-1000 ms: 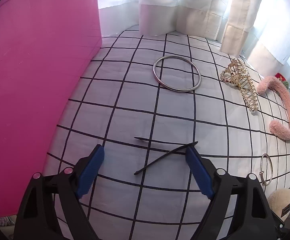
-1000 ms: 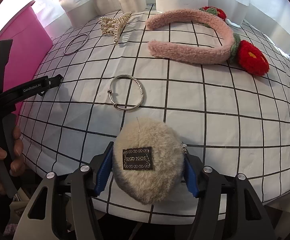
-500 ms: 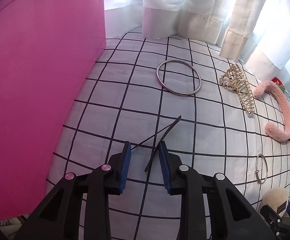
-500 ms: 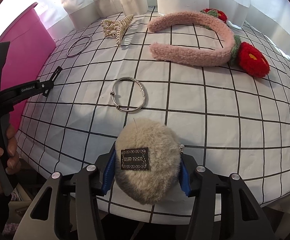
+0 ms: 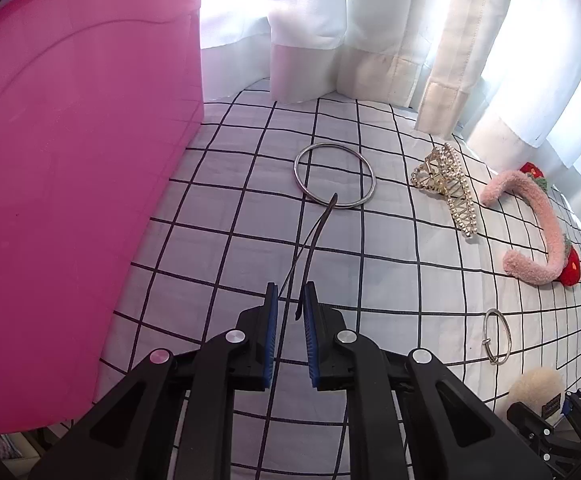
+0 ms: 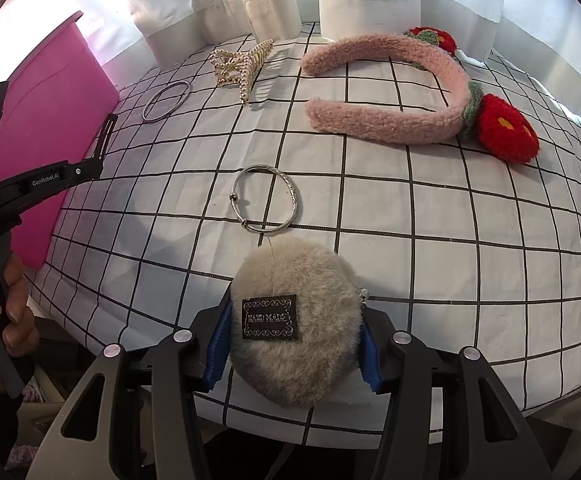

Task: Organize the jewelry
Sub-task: 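Carry the hair pins and pom-pom over the pink tub with both tools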

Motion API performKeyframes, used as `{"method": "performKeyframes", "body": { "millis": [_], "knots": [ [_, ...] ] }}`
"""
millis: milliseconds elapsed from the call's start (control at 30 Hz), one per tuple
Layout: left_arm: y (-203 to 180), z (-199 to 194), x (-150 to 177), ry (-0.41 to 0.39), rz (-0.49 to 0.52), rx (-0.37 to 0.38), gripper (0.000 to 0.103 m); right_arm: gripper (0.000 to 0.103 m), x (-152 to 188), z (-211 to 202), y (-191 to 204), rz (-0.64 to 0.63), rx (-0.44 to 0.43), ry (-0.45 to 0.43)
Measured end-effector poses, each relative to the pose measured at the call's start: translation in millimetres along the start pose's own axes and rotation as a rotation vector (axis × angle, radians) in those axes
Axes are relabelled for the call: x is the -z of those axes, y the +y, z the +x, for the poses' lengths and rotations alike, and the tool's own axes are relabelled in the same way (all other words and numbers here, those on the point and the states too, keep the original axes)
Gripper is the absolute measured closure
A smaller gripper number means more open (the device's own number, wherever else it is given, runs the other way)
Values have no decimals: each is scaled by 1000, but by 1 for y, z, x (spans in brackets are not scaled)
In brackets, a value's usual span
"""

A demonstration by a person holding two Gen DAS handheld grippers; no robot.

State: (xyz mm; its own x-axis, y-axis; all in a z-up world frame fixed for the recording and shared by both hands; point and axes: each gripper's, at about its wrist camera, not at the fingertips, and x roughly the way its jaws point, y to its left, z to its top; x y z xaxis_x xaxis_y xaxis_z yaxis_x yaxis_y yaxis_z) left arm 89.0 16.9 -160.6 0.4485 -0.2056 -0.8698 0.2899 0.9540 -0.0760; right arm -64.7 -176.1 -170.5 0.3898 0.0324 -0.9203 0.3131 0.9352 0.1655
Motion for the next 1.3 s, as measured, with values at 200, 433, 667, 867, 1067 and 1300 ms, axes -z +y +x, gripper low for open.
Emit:
{"method": "performKeyframes", "body": {
  "millis": [200,433,667,867,1067,1300],
  "knots": [
    [-2,-13,-2,-25,6,6,90,52,-2,-7,3,-8,-3,-17],
    [-2,-32,-4,-61,3,13,90,52,-12,-18,8,-31,-9,-43],
    [4,-53,-11,-91,-16,19,90,52,-28,-31,17,-65,-21,-80],
    [8,-82,-24,-146,-35,18,90,52,-49,-49,31,-111,-44,-130],
    [16,-111,-38,-206,-70,3,90,52,-75,-68,51,-178,-73,-185],
    [33,-150,-56,-287,-118,-22,90,52,-111,-91,91,-280,-134,-257]
  ]
}}
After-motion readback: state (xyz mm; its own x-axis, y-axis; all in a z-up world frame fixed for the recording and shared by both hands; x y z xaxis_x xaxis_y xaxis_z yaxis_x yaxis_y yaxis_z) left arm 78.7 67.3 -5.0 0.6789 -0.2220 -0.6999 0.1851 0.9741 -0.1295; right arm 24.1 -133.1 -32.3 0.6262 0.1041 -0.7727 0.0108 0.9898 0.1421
